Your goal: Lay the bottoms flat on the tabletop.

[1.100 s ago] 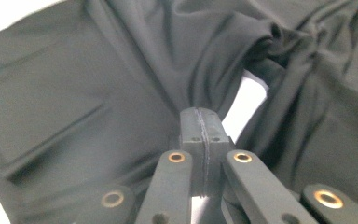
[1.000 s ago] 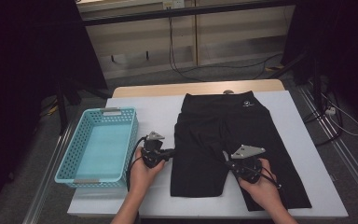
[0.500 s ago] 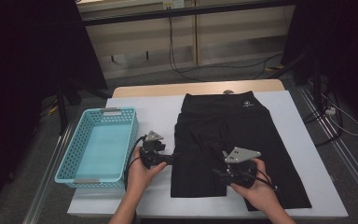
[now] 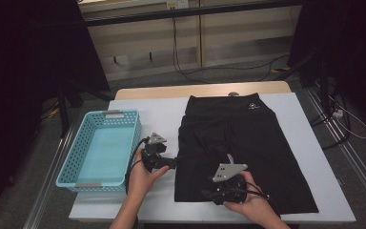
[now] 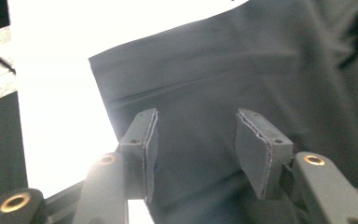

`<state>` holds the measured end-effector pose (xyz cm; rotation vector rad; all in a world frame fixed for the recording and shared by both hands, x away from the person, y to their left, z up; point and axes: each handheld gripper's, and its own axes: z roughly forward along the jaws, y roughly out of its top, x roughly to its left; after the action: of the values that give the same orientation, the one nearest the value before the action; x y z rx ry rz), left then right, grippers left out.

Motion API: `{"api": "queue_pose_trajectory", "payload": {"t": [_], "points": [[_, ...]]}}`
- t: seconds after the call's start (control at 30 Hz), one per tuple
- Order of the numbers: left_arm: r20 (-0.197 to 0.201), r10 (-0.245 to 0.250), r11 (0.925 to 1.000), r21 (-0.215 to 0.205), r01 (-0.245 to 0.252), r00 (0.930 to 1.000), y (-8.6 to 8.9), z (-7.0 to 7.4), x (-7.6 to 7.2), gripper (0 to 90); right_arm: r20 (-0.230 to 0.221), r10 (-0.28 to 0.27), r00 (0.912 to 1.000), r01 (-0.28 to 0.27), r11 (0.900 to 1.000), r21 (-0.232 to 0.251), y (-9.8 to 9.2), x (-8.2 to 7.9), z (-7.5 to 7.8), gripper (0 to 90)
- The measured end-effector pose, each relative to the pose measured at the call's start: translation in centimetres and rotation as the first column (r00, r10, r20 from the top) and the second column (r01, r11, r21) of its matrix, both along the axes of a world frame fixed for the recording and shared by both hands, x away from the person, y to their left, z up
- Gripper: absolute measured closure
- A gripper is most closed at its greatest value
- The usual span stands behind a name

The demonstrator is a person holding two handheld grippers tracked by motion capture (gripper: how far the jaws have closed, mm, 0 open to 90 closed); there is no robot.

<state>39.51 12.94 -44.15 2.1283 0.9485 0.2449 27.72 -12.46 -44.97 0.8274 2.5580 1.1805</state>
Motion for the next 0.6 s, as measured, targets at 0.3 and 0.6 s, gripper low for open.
{"api": "queue_pose_trajectory", "payload": {"t": [0.3, 0.6], "points": [[0.004, 0.009, 0.9999, -0.01, -0.009, 1.0, 0.2, 0.2, 0.0, 19.2, -0.008, 0.069, 0.9976, -0.069, 0.997, -0.021, 1.4, -0.6, -0.7, 42.6], [0.005, 0.015, 0.9998, -0.01, -0.015, 0.9999, 0.3, 0.3, 0.0, 19.2, 0.013, 0.099, 0.995, -0.099, 0.995, -0.018, 2.2, -1.1, -1.0, 46.9]]}}
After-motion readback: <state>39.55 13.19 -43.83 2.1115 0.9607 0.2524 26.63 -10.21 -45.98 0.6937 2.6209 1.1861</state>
